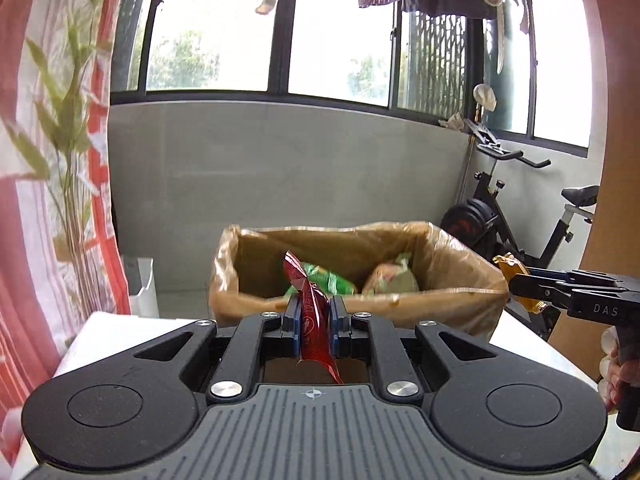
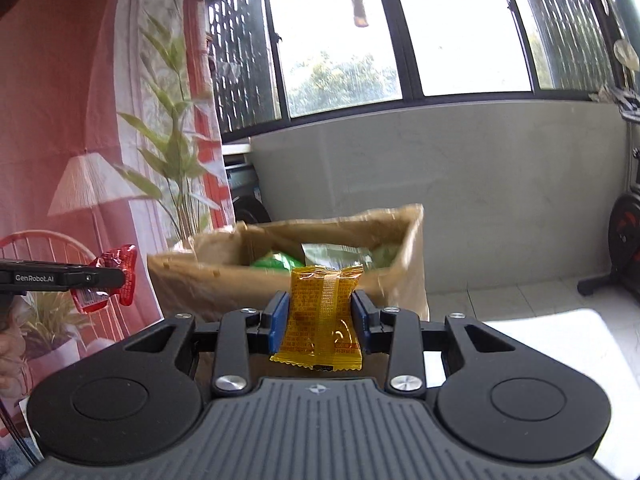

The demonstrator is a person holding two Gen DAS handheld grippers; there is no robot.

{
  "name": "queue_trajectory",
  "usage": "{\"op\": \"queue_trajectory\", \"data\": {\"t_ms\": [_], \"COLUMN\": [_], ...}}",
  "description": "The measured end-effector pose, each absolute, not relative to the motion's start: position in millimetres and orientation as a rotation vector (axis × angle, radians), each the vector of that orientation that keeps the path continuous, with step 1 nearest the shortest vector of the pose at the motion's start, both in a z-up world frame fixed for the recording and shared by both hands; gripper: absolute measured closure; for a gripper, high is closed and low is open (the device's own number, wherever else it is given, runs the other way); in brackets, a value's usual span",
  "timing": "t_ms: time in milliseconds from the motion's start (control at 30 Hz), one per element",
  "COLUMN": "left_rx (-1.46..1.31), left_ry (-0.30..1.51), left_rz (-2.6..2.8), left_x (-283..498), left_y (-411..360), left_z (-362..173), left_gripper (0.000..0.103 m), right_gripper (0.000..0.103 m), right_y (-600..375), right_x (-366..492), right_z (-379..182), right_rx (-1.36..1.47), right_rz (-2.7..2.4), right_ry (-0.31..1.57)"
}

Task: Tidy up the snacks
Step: 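Lift the red packet and yellow candy and carry them over the box, then open both tools to drop the red packet and yellow candy into the box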

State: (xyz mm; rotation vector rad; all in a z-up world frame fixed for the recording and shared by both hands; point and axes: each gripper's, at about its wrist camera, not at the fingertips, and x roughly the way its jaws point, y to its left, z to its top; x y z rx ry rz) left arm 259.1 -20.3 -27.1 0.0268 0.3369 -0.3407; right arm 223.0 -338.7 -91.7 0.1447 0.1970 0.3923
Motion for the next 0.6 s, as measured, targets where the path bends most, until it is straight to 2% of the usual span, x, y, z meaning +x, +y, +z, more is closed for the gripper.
{"op": "queue_trajectory", "data": {"t_ms": [167, 400, 433, 500, 533, 567, 600], "left_rx": [0.085, 0.096, 0.089, 0.085, 0.087, 0.085, 0.077], "left_ry": [0.290, 0.360, 0.374, 0.402, 0.409, 0.409, 0.401], "left_rz": [-0.370, -0.340, -0.351, -0.366, -0.357, -0.349, -0.349], "left_x": [307.5, 357.5, 359.5, 360.6, 360.3, 358.7, 355.2], "left_y": [-51.9, -84.3, -85.6, -87.2, -87.7, -87.4, -82.7], "left_z": [-10.7, -31.3, -36.3, -43.6, -46.2, -47.5, -50.9], "left_gripper": [0.088, 0.085, 0.083, 0.070, 0.052, 0.043, 0.041], "right_gripper": [0.067, 0.066, 0.064, 0.062, 0.053, 0.042, 0.037], "right_y": [-318.0, -320.3, -321.3, -322.4, -324.5, -326.1, -328.4], "right_x": [273.0, 311.4, 310.9, 309.2, 307.6, 305.9, 302.7], "right_z": [-70.9, -87.8, -90.5, -93.0, -93.4, -93.3, -92.9], "right_rx": [0.067, 0.162, 0.167, 0.163, 0.164, 0.170, 0.176], "right_rz": [0.364, 0.279, 0.271, 0.253, 0.246, 0.246, 0.249], "right_ry": [0.189, 0.313, 0.324, 0.326, 0.325, 0.320, 0.309]}}
